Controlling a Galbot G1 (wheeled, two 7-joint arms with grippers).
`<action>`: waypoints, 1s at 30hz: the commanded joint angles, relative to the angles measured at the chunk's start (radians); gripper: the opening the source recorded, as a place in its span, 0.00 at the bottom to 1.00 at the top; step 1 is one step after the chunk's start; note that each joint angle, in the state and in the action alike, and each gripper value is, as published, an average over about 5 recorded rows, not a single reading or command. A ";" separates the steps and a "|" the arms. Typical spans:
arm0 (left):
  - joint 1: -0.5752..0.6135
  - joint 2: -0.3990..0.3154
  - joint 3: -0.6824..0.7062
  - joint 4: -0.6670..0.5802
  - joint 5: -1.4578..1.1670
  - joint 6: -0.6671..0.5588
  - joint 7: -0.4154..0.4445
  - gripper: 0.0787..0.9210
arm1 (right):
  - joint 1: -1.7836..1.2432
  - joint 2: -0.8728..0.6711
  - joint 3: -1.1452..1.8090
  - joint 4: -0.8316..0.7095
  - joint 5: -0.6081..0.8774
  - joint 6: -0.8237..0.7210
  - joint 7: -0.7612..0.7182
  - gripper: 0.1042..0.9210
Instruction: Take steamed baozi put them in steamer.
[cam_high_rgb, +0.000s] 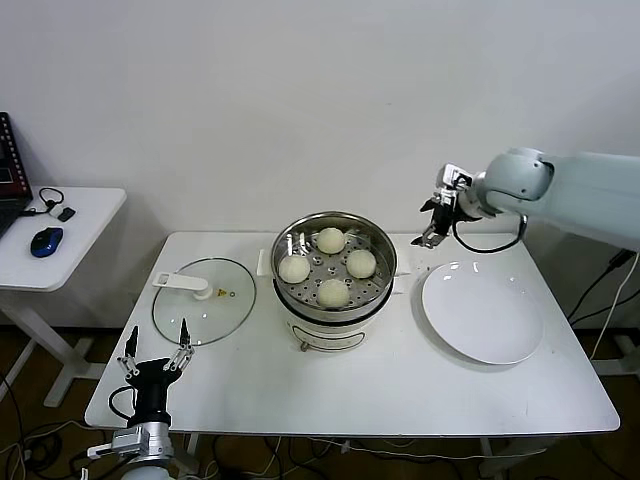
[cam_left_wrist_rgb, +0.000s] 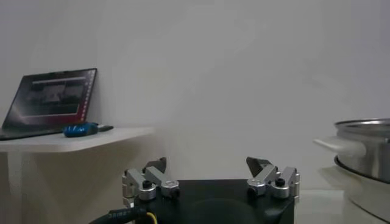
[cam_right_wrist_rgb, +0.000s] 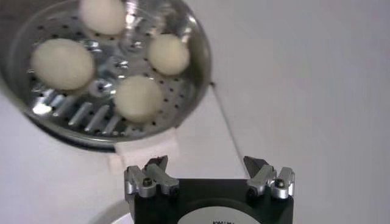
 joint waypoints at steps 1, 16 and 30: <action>-0.006 -0.004 0.001 0.015 0.007 -0.002 0.000 0.88 | -0.368 -0.349 0.519 0.195 -0.127 -0.066 0.379 0.88; -0.016 -0.021 0.008 0.036 0.039 -0.004 0.004 0.88 | -1.242 -0.470 1.497 0.307 -0.344 0.204 0.500 0.88; 0.006 -0.022 -0.005 0.029 0.054 -0.019 0.004 0.88 | -2.156 0.087 2.518 0.495 -0.572 0.331 0.361 0.88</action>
